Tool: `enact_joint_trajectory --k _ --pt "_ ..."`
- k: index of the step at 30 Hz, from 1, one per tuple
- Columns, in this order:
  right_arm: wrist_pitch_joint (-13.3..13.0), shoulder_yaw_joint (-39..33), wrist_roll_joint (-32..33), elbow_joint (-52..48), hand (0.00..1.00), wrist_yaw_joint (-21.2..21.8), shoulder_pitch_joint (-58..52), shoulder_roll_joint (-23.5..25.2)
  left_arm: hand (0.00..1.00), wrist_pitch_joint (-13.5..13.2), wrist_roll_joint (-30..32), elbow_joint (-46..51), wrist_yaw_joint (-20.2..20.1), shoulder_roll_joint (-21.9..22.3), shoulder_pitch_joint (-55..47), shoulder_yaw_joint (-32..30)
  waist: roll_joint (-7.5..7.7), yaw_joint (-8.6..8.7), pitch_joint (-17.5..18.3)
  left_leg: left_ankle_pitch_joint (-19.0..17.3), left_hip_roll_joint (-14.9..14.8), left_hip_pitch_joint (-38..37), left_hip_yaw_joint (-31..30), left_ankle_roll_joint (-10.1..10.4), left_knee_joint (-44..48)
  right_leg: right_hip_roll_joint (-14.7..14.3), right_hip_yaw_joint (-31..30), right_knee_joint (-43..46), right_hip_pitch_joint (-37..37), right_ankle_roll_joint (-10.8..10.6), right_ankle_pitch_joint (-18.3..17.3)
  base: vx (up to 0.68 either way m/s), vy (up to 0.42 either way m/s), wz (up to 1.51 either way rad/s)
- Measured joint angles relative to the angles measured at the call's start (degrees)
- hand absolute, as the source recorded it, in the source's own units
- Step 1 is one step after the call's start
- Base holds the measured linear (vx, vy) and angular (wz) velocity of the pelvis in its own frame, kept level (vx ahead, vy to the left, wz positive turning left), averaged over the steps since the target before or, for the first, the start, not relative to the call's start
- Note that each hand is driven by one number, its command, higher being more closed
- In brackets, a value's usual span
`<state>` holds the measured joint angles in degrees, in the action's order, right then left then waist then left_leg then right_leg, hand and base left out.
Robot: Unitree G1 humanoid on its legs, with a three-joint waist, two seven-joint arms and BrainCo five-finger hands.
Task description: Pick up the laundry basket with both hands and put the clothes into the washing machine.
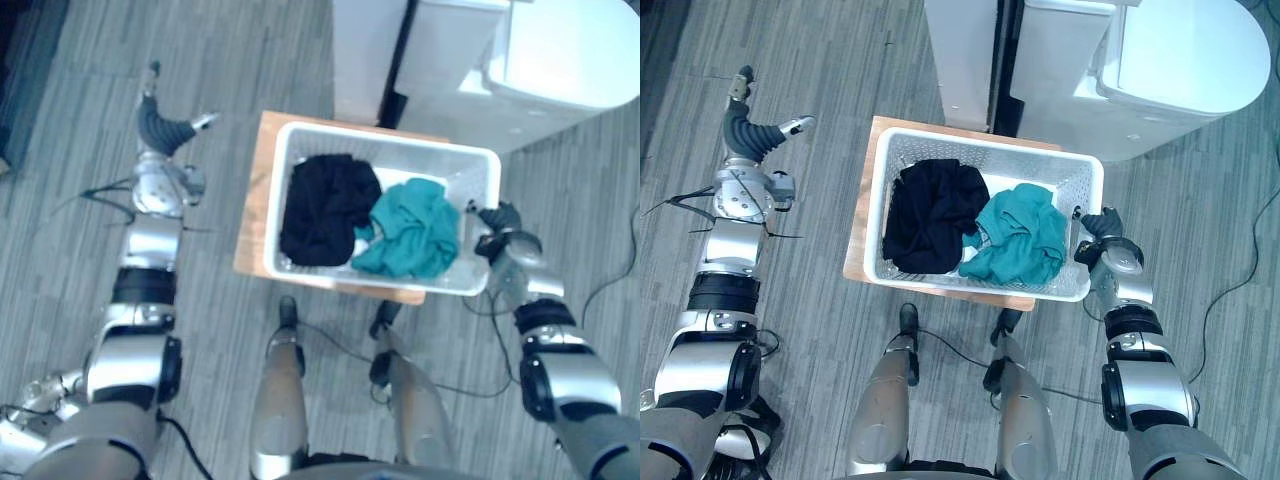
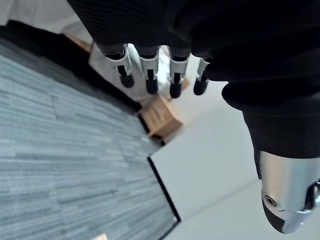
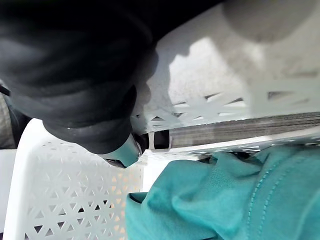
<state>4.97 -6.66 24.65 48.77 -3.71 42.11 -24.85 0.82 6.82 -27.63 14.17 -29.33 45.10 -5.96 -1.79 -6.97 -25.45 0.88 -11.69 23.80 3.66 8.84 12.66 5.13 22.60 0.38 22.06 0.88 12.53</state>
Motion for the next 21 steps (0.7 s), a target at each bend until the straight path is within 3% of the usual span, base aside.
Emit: enact_joint_trajectory --k 10,16,21 --pt "0.0 0.9 0.0 0.1 1.0 -0.4 5.2 0.1 0.0 0.0 0.8 5.6 -0.1 -1.3 -10.2 -1.7 0.33 -0.43 0.2 0.1 0.2 -0.1 -0.8 -0.2 0.2 0.0 0.2 0.0 -0.6 0.0 0.0 0.02 0.013 0.03" --pt "0.2 1.0 0.0 -0.3 1.0 -1.3 5.2 0.4 0.0 0.2 2.5 7.6 -0.6 2.6 -14.2 -1.0 0.68 -0.21 0.2 0.1 0.2 -0.1 -0.8 -0.2 0.2 0.0 0.1 0.0 -0.6 -0.1 0.0 0.0 0.0 0.0" --pt "0.9 1.0 -1.4 -1.7 1.0 -1.6 5.2 1.7 0.0 1.4 4.6 7.8 -1.5 4.6 -14.9 1.3 2.15 -0.07 0.1 0.1 0.1 -0.3 -0.4 -0.2 0.2 -0.1 -0.5 -0.1 -0.5 -0.1 0.0 0.01 0.004 -0.04"
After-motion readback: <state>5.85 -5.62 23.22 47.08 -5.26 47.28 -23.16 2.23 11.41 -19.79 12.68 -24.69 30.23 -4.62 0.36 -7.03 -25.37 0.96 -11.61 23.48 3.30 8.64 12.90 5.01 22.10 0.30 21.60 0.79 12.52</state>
